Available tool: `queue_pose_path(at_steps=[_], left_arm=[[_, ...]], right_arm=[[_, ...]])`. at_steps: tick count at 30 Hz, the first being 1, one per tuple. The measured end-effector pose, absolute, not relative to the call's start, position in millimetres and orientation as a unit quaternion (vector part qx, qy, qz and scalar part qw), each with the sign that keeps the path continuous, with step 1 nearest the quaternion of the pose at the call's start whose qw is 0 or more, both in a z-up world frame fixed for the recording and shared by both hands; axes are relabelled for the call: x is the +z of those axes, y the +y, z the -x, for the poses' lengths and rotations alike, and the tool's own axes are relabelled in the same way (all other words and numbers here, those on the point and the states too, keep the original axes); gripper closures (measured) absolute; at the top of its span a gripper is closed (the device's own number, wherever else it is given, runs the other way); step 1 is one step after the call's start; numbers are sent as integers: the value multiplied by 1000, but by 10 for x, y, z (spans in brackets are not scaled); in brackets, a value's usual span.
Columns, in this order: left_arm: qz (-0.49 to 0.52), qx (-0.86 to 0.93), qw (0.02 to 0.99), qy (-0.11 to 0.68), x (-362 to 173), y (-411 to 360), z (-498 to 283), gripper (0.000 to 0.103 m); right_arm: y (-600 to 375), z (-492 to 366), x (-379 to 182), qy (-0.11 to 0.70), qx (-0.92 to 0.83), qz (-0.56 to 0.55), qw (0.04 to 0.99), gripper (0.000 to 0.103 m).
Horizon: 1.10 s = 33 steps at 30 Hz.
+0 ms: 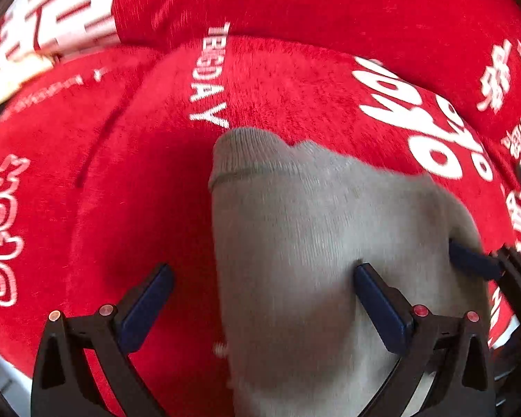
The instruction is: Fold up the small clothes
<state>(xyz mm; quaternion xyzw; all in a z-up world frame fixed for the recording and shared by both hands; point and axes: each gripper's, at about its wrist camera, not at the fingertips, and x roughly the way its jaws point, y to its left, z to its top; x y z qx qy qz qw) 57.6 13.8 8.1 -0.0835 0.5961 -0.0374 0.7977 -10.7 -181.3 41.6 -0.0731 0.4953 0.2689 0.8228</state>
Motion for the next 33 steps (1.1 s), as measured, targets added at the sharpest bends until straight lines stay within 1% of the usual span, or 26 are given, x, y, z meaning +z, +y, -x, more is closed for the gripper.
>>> queue_pose_path(at_steps=[5, 9, 12, 14, 17, 22, 25, 29, 33], left_arm=[[76, -14, 804, 590, 223, 179, -628, 0], [62, -29, 823, 564, 463, 177, -290, 0], [32, -46, 829, 557, 532, 104, -25, 0], [20, -55, 832, 552, 537, 61, 136, 0], [-8, -58, 829, 556, 397, -7, 340, 0], [30, -76, 832, 549, 359, 125, 578, 0], [48, -84, 830, 550, 329, 201, 701, 0], [37, -75, 836, 542, 436, 201, 858, 0], [-5, -71, 848, 525, 577, 95, 1027, 0]], right_arm=[[-1816, 98, 470, 498, 262, 82, 822, 20], [-1925, 362, 635, 473, 256, 72, 840, 20], [-1895, 669, 705, 446, 256, 113, 850, 20], [-1859, 854, 685, 433, 261, 142, 851, 20], [-1832, 1070, 525, 432, 263, 185, 843, 20], [-2071, 1319, 510, 413, 263, 161, 857, 20], [-2166, 1505, 463, 409, 265, 173, 856, 20], [-2196, 1720, 362, 418, 247, 224, 845, 20], [-2202, 1917, 553, 384, 244, 225, 862, 19]])
